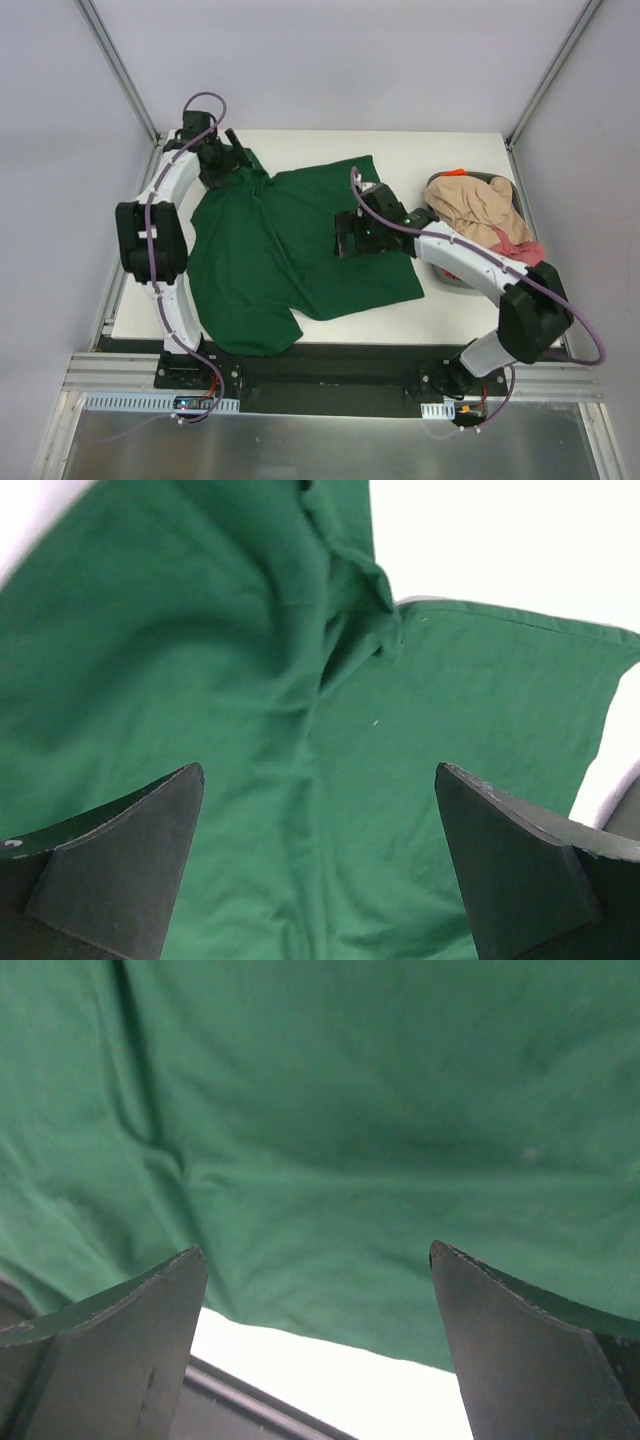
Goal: Fold and stack the t-shirts
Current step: Flatten out the tshirt
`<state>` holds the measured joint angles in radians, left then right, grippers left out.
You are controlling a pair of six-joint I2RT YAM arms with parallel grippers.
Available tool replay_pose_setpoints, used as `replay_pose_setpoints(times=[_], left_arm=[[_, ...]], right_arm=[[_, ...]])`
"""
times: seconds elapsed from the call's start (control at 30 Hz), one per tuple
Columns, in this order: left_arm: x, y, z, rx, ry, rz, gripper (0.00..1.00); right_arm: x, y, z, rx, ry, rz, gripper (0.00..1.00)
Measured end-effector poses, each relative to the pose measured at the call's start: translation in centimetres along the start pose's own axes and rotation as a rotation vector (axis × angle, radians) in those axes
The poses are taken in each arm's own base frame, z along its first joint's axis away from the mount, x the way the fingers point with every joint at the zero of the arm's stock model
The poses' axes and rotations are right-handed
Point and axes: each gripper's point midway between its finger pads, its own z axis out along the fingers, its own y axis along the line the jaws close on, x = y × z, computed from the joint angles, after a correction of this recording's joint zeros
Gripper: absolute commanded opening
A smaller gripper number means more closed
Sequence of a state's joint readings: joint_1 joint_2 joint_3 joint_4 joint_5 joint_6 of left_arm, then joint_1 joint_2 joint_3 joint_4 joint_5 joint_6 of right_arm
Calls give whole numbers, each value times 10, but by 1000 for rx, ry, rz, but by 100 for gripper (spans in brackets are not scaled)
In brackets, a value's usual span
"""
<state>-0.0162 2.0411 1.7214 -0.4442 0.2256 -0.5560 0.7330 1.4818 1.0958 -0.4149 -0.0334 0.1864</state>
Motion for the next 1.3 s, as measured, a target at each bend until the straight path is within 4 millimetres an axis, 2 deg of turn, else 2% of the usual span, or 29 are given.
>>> replay_pose_setpoints(times=[0.13,0.23,0.33,0.5,0.6,0.73,0.83,0.97,1.1,1.3], left_arm=[[-3,15,-49,-56,-80,-2,99],[8,24,-61,-71,-80,-2,99],[27,38,-49,-101,-23,-6,99],[61,71,-15,-176,107,-39,99],[70,85,-3,-215,143,-53,99],[68,99,2,-273,134,-56,99],[53,102,7,-313,99,-47,99],[27,92,23,-296,65,-36,99],[16,86,46,-270,76,-35,99],[-11,59,72,-171,89,-30,99]], right_arm=[[-38,-15,22,41,-6,-13,96],[-73,-26,53,64,-3,-27,96],[-91,-39,86,91,16,-43,96],[-91,-64,128,133,94,-54,96],[-94,-76,147,143,122,-38,96],[-106,-88,149,119,131,9,96],[-107,-101,146,112,134,68,96],[-103,-123,133,107,124,161,96],[-100,-147,120,113,119,248,96],[-102,-164,114,126,108,313,96]])
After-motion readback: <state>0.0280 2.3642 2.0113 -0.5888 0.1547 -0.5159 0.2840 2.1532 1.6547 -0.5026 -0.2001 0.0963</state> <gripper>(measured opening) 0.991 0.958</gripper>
